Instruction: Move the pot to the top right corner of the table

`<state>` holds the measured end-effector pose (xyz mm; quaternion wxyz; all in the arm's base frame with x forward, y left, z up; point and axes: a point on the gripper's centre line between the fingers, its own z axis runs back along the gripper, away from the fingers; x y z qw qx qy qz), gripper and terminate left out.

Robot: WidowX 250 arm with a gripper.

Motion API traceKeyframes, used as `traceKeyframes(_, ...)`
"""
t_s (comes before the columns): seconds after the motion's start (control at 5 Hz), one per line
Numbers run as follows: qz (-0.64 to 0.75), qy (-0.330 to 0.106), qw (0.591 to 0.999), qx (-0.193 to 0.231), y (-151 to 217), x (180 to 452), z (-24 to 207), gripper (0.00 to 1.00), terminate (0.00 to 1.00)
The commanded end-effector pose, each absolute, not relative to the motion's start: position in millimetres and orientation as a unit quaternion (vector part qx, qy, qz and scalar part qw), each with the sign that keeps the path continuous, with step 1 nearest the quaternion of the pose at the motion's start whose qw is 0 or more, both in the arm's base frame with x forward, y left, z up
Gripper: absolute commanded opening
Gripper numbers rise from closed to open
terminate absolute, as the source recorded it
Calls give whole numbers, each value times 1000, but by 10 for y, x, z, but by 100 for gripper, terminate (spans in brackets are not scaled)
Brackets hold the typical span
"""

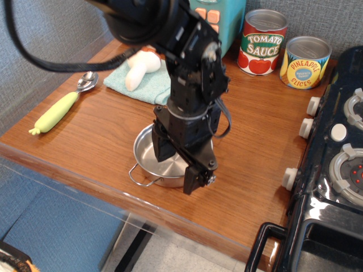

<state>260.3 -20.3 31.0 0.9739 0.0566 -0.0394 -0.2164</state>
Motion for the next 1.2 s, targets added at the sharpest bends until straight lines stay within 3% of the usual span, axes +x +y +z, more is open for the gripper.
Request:
traceKeyframes(0.0,-202,-50,976,66,-68,2630,248,0,0)
traceKeyframes(0.4,-192,-48,978,69,-2,2642,245,0,0)
traceKeyframes(0.6,-192,-58,978,64,41,2712,382,0,0)
traceKeyframes(0.8,-200,-99,973,58,22,2947,720,0,0)
traceKeyframes(1.0,-204,-130,969,51,-145,3392,975,0,0)
